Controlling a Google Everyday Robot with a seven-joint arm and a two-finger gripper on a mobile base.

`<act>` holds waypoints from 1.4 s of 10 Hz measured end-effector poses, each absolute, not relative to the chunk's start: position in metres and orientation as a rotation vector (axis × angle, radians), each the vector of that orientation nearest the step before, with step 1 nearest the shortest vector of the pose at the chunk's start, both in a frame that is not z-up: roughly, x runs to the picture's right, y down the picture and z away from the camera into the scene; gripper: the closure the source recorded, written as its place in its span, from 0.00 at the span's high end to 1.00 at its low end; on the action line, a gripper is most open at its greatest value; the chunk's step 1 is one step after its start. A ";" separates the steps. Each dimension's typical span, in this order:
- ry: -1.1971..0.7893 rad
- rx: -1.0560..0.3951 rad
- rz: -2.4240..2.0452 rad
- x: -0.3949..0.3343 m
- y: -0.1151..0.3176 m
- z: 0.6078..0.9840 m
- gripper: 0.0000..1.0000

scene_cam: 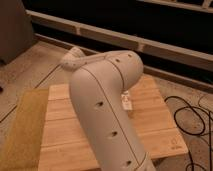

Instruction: Drag the ceramic bowl in a circle

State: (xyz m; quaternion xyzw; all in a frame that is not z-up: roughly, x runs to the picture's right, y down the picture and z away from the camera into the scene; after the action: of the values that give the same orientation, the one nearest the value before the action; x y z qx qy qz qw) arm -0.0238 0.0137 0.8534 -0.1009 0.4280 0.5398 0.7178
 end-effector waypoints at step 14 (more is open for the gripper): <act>1.044 -0.301 1.110 -0.049 0.065 0.865 0.76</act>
State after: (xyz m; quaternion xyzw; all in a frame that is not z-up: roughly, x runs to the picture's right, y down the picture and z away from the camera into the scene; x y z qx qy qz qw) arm -0.0491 0.0653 0.8653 -0.1360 0.4709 0.5008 0.7134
